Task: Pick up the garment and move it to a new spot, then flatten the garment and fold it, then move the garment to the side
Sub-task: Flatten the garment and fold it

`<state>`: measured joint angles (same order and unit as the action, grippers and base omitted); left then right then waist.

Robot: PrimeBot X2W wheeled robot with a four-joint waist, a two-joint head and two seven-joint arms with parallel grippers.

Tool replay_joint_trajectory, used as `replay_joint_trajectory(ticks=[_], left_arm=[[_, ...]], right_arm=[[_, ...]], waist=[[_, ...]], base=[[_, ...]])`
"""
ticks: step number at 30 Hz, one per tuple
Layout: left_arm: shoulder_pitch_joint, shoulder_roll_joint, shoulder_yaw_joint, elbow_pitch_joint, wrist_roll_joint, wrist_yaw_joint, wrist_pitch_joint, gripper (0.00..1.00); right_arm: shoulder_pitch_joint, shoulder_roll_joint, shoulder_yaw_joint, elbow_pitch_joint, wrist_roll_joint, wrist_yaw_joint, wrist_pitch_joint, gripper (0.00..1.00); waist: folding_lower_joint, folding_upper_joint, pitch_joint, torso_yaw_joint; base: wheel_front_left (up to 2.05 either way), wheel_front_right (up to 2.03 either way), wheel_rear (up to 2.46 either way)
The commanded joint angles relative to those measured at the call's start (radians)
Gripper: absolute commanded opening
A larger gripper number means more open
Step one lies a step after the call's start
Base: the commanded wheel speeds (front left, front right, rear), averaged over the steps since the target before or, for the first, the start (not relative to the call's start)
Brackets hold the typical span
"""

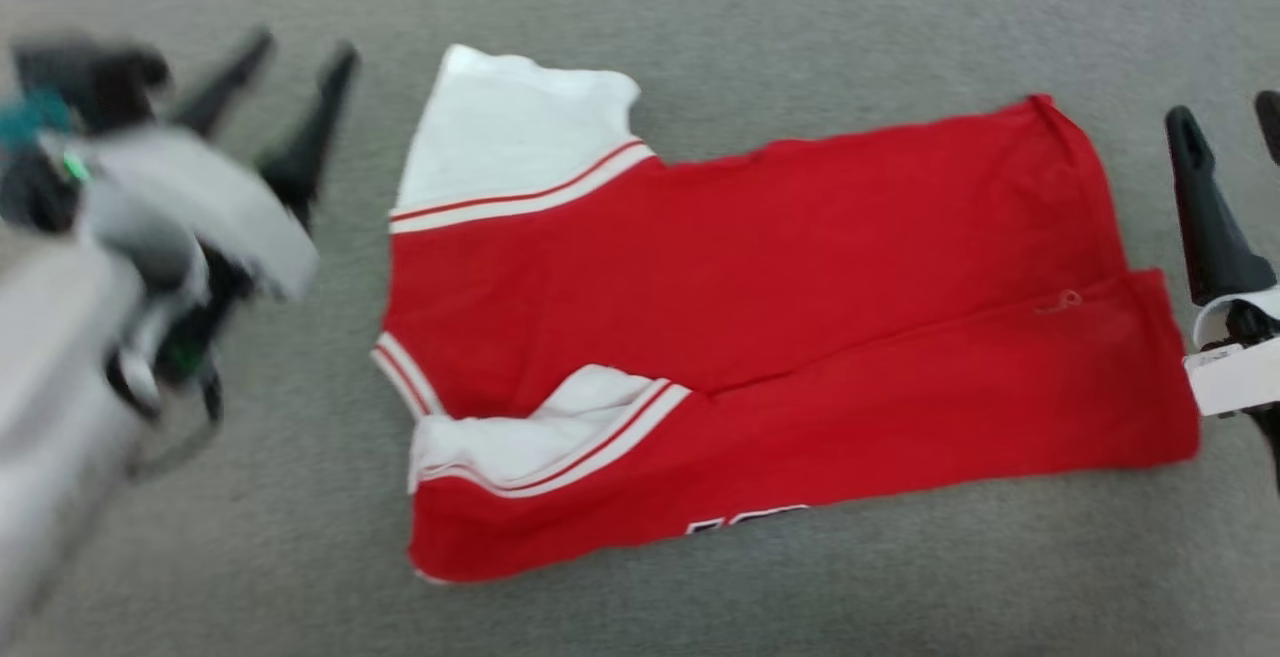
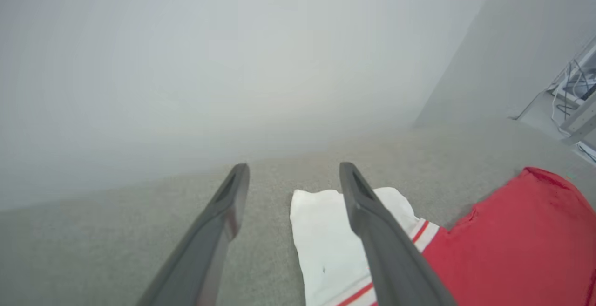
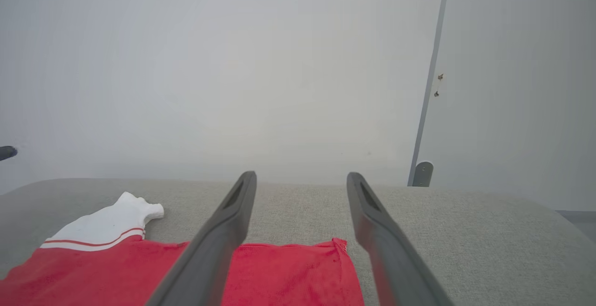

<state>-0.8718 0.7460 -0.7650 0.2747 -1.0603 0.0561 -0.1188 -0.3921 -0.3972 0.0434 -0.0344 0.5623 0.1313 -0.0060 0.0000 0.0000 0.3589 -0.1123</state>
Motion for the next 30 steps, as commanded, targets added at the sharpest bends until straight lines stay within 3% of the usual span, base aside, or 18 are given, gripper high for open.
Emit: replay_joint_trajectory(ticks=[1,6,11,18,24,25,26,27,28,30], left_arm=[[-0.053,-0.008,-0.001,0.041,0.013,-0.018,0.020,1.00],[-0.258,-0.036,-0.042,0.269,0.056,-0.098,0.160,1.00],[-0.399,-0.060,-0.104,0.459,0.043,-0.167,0.381,1.00],[-0.489,-0.064,-0.182,0.595,-0.039,-0.188,0.770,1.00],[-0.485,-0.073,-0.229,0.600,-0.090,-0.187,0.919,1.00],[-0.481,-0.081,-0.232,0.592,-0.104,-0.187,0.932,0.82],[-0.478,-0.084,-0.233,0.585,-0.117,-0.187,0.944,0.45],[-0.476,-0.089,-0.236,0.574,-0.126,-0.188,0.953,0.15],[-0.474,-0.090,-0.241,0.566,-0.136,-0.188,0.960,0.00],[-0.476,-0.092,-0.247,0.551,-0.144,-0.188,0.957,0.00]], right_arm=[[-0.008,0.010,0.004,-0.005,-0.004,-0.001,-0.012,1.00],[-0.003,0.044,0.015,-0.014,0.002,-0.001,-0.036,1.00],[0.015,0.054,0.026,-0.014,0.006,-0.001,-0.054,1.00],[0.026,0.055,0.032,-0.015,0.022,-0.001,-0.065,1.00],[0.019,0.050,0.044,-0.014,0.029,-0.001,-0.065,1.00],[0.015,0.049,0.045,-0.014,0.029,-0.001,-0.064,1.00],[0.010,0.046,0.045,-0.014,0.032,-0.001,-0.061,1.00],[0.003,0.042,0.047,-0.014,0.037,-0.001,-0.057,1.00],[-0.006,0.035,0.051,-0.013,0.039,-0.001,-0.048,1.00],[-0.032,0.020,0.063,-0.015,0.050,-0.001,-0.025,1.00]], waist=[[0.0000,0.0000,0.047,-0.075],[0.0000,0.0000,0.097,-0.166],[0.0000,0.0000,0.127,-0.225],[0.0000,0.0000,0.148,-0.262],[0.0000,0.0000,0.174,-0.265],[0.0000,0.0000,0.176,-0.263],[0.0000,0.0000,0.179,-0.260],[0.0000,0.0000,0.181,-0.257],[0.0000,0.0000,0.182,-0.253],[0.0000,0.0000,0.184,-0.242]], base=[[0.00,0.00,0.00],[0.00,0.00,0.00],[0.00,0.00,0.00],[0.00,0.00,0.00],[0.00,0.00,0.00],[0.00,0.00,0.00],[0.00,0.00,0.00],[0.00,0.00,0.00],[0.00,0.00,0.00],[0.00,0.00,0.00]])
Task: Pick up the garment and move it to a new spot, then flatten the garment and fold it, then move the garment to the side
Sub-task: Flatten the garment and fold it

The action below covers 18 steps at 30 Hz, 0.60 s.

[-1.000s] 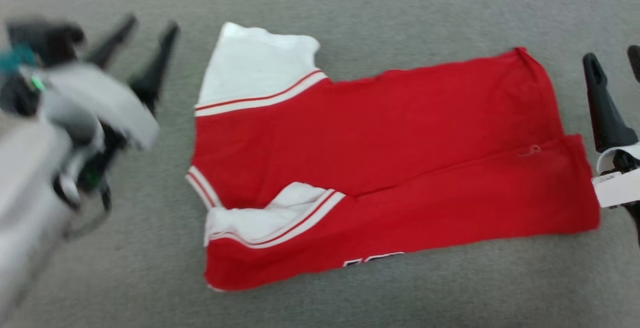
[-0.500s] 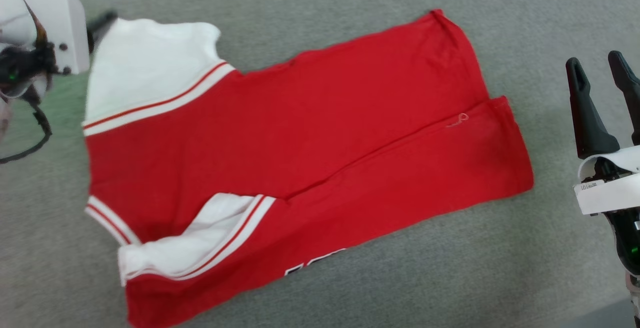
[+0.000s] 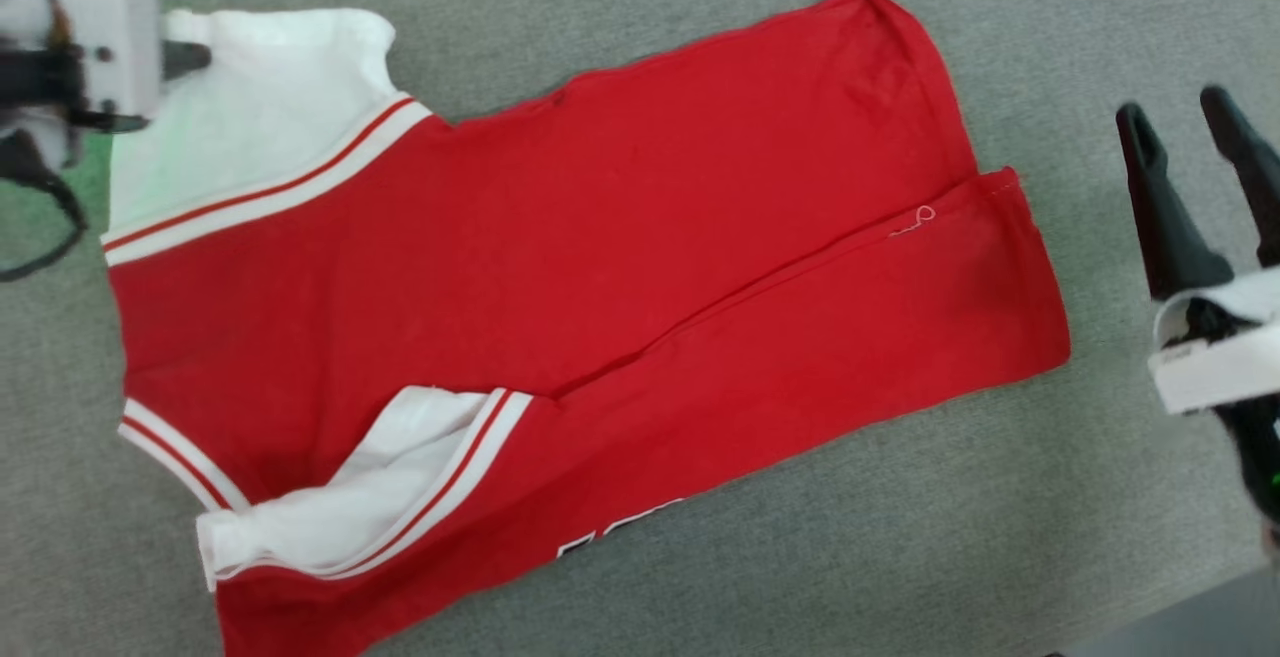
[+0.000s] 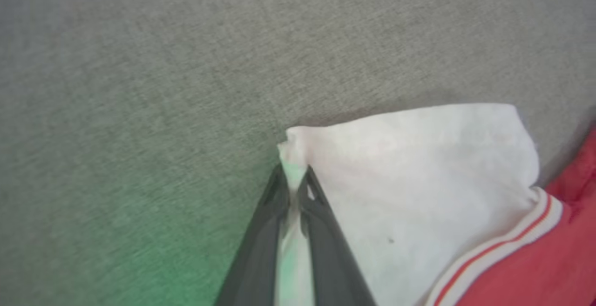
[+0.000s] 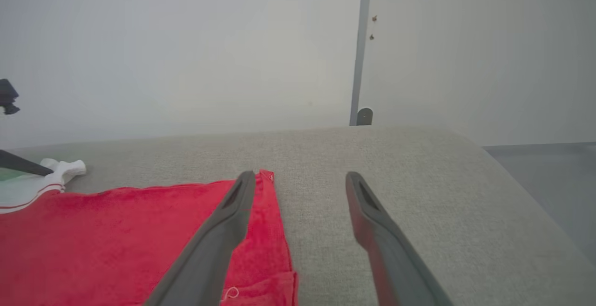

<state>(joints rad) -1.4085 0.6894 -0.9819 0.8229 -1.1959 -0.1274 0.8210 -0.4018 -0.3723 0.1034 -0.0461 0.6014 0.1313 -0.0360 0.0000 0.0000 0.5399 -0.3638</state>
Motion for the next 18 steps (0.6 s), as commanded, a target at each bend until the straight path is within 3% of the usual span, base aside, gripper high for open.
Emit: replay_joint_trajectory(ticks=[1,7,18], left_arm=[[0.059,-0.033,-0.031,-0.006,-0.011,-0.004,0.006,0.00],[0.029,-0.053,-0.049,-0.059,-0.034,-0.004,-0.029,0.00],[-0.024,-0.096,-0.097,-0.111,-0.067,-0.004,-0.099,0.00]], right_arm=[[-0.035,-0.012,0.007,0.001,0.018,-0.001,0.025,1.00],[-0.216,-0.074,0.075,0.052,0.036,-0.001,0.237,1.00],[-0.583,-0.126,0.258,0.392,0.132,-0.001,0.744,1.00]], waist=[[0.0000,0.0000,0.004,0.015],[0.0000,0.0000,0.020,0.059],[0.0000,0.0000,0.063,0.161]], base=[[0.00,0.00,0.00],[0.00,0.00,0.00],[0.00,0.00,0.00]])
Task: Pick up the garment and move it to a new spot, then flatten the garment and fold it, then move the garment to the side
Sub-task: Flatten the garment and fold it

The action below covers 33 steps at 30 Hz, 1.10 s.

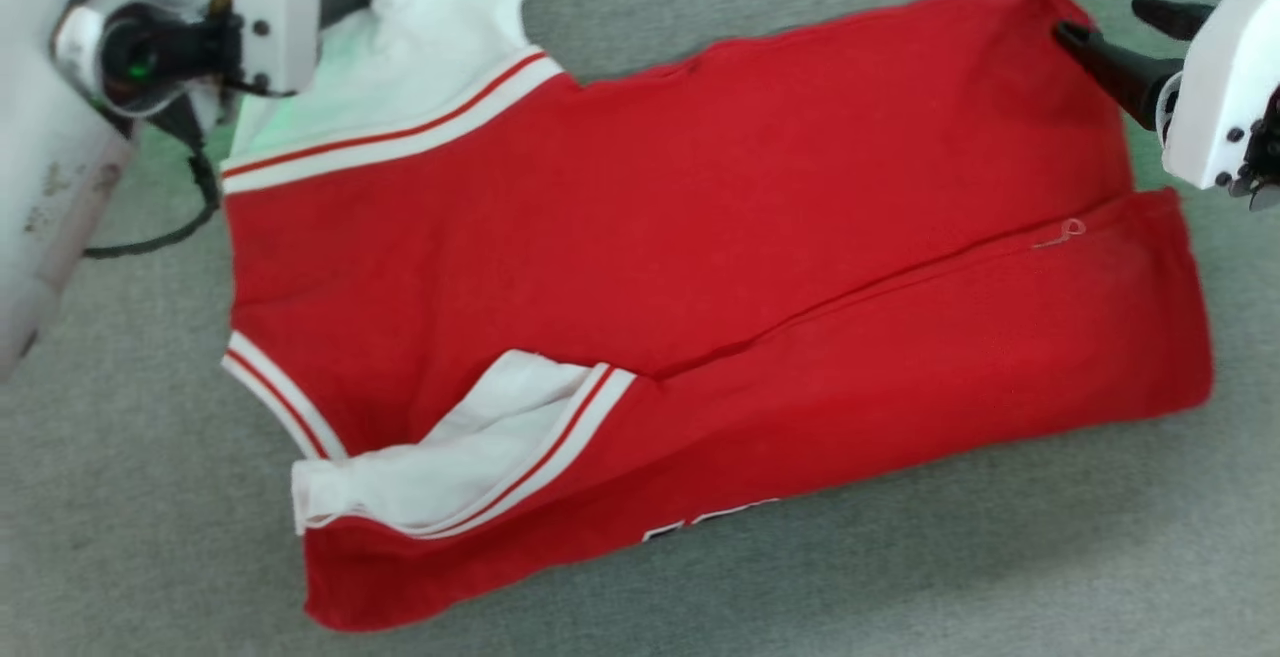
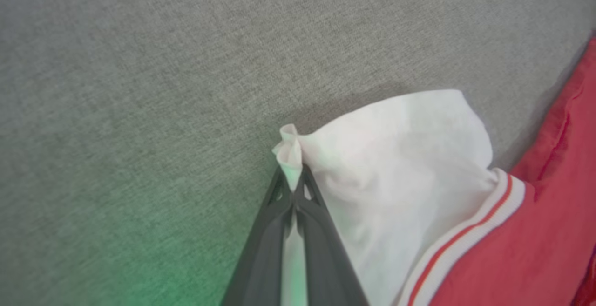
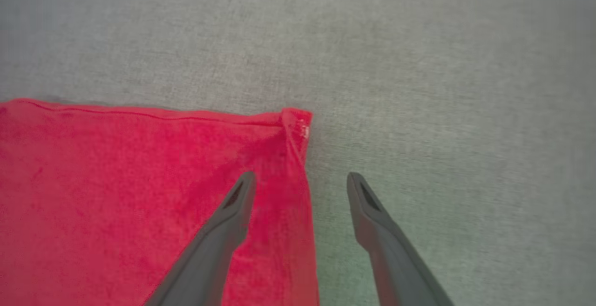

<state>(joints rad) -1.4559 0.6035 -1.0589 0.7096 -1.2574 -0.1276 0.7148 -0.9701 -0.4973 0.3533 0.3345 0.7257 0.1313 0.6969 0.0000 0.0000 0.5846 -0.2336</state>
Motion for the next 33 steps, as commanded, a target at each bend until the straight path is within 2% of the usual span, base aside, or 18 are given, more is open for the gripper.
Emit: replay_joint_trajectory(ticks=[1,9,10,12,13,23,33], left_arm=[[0.023,-0.014,-0.026,0.000,-0.009,-0.004,0.000,0.00],[0.021,-0.025,-0.062,-0.019,-0.049,-0.003,-0.042,0.00],[0.022,-0.028,-0.066,-0.022,-0.055,-0.003,-0.048,0.00],[0.026,-0.031,-0.071,-0.035,-0.069,-0.003,-0.065,0.00],[0.028,-0.032,-0.072,-0.042,-0.075,-0.003,-0.078,0.00],[0.062,0.001,-0.078,-0.166,-0.129,-0.003,-0.271,0.00],[0.180,0.122,-0.134,-0.467,-0.148,-0.003,-0.454,0.00]], right_arm=[[-0.035,0.000,0.015,0.034,0.015,-0.001,0.033,1.00],[-0.118,0.017,0.069,0.202,0.027,-0.001,0.081,1.00],[-0.116,0.018,0.077,0.215,0.030,-0.001,0.079,0.68],[-0.119,0.023,0.092,0.226,0.045,-0.001,0.063,0.15],[-0.119,0.025,0.097,0.229,0.052,-0.001,0.052,0.00],[-0.067,-0.056,0.145,0.188,0.106,-0.001,-0.120,0.00],[0.125,-0.205,0.156,0.021,0.175,-0.001,-0.182,0.00]], waist=[[0.0000,0.0000,0.021,0.038],[0.0000,0.0000,0.034,0.075],[0.0000,0.0000,0.033,0.079],[0.0000,0.0000,0.030,0.084],[0.0000,0.0000,0.026,0.086],[0.0000,0.0000,-0.095,0.124],[0.0000,0.0000,-0.240,0.177]], base=[[0.00,0.00,0.00],[0.00,0.00,0.00],[0.00,0.00,0.00],[0.00,0.00,0.00],[0.00,0.00,0.00],[0.00,0.00,0.00],[0.00,0.00,0.00]])
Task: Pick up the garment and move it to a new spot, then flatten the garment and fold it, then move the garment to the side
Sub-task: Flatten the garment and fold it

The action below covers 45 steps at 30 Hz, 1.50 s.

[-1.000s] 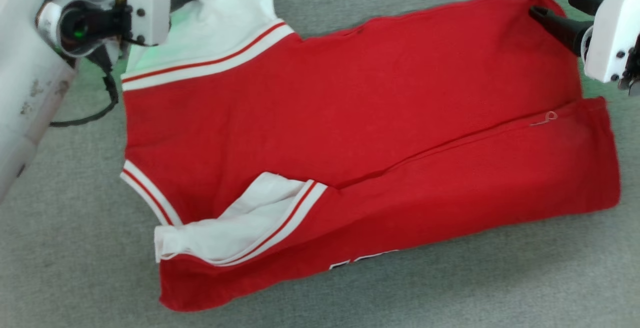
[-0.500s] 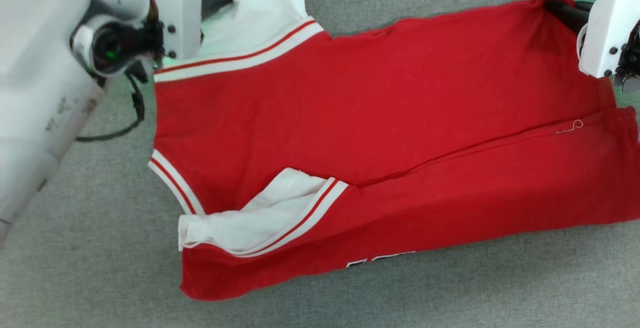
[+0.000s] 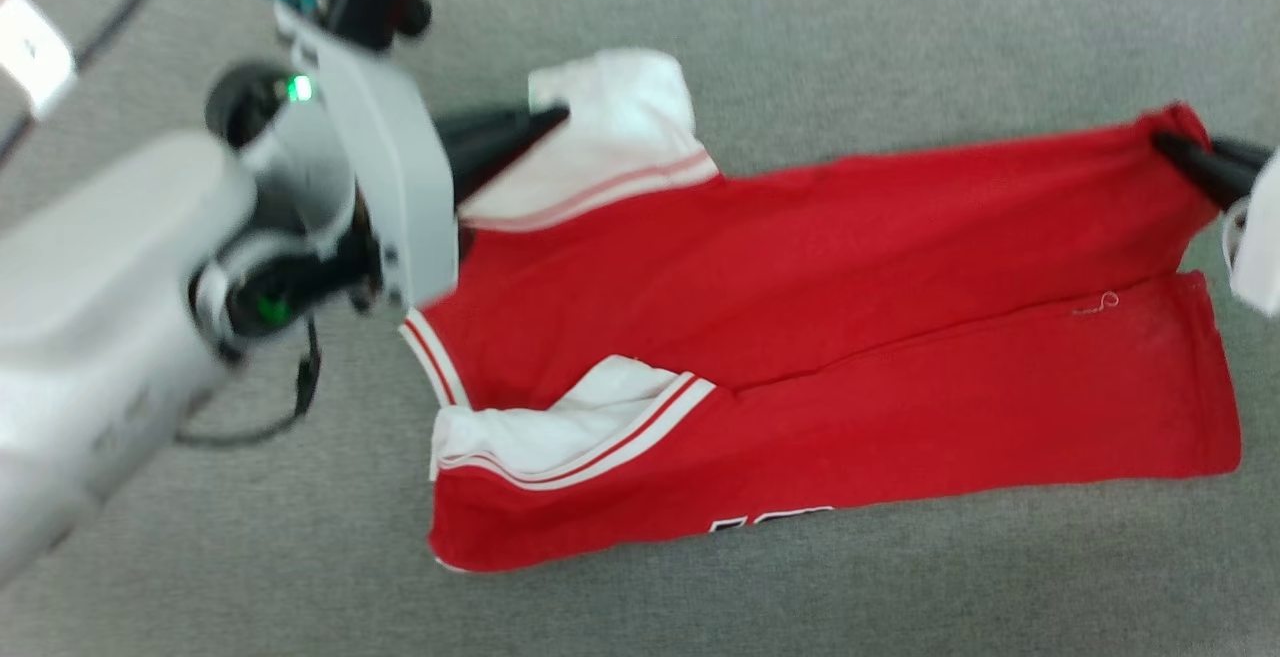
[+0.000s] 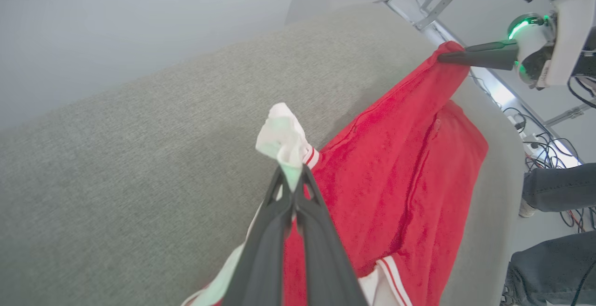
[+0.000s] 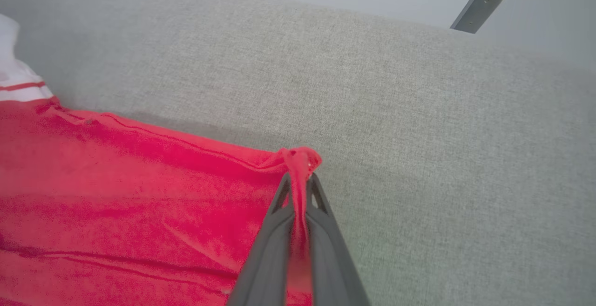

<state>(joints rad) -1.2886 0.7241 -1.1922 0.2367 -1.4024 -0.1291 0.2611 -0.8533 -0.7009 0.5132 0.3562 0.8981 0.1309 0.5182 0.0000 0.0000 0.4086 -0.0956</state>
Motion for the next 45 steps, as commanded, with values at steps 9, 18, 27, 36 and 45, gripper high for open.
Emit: replay_joint_trajectory(ticks=[9,18,27,36,45], left_arm=[[0.198,0.183,-0.051,-0.253,0.005,-0.001,-0.154,0.00],[0.433,0.241,-0.074,-0.371,-0.008,0.004,-0.282,0.00],[0.519,0.113,-0.083,-0.186,0.040,0.014,-0.287,0.00],[0.540,-0.022,-0.087,0.026,0.053,0.009,-0.349,0.00],[0.584,-0.081,-0.072,0.099,0.025,0.002,-0.448,0.47]], right_arm=[[0.259,-0.142,-0.034,-0.208,0.067,0.000,-0.007,0.00],[0.469,-0.182,-0.138,-0.216,0.057,0.000,-0.043,0.00],[0.485,-0.062,-0.177,-0.084,-0.014,0.000,-0.152,0.00],[0.425,0.025,-0.120,0.022,-0.048,-0.001,-0.216,0.00],[0.406,0.019,-0.099,0.014,-0.006,0.000,-0.265,1.00]], waist=[[0.0000,0.0000,-0.128,0.054],[0.0000,0.0000,-0.123,0.073],[0.0000,0.0000,-0.066,0.093],[0.0000,0.0000,-0.026,0.089],[0.0000,0.0000,-0.061,0.082]], base=[[0.00,0.00,0.00],[0.00,0.00,0.00],[0.00,0.00,0.00],[0.00,0.00,0.00],[0.00,0.00,0.00]])
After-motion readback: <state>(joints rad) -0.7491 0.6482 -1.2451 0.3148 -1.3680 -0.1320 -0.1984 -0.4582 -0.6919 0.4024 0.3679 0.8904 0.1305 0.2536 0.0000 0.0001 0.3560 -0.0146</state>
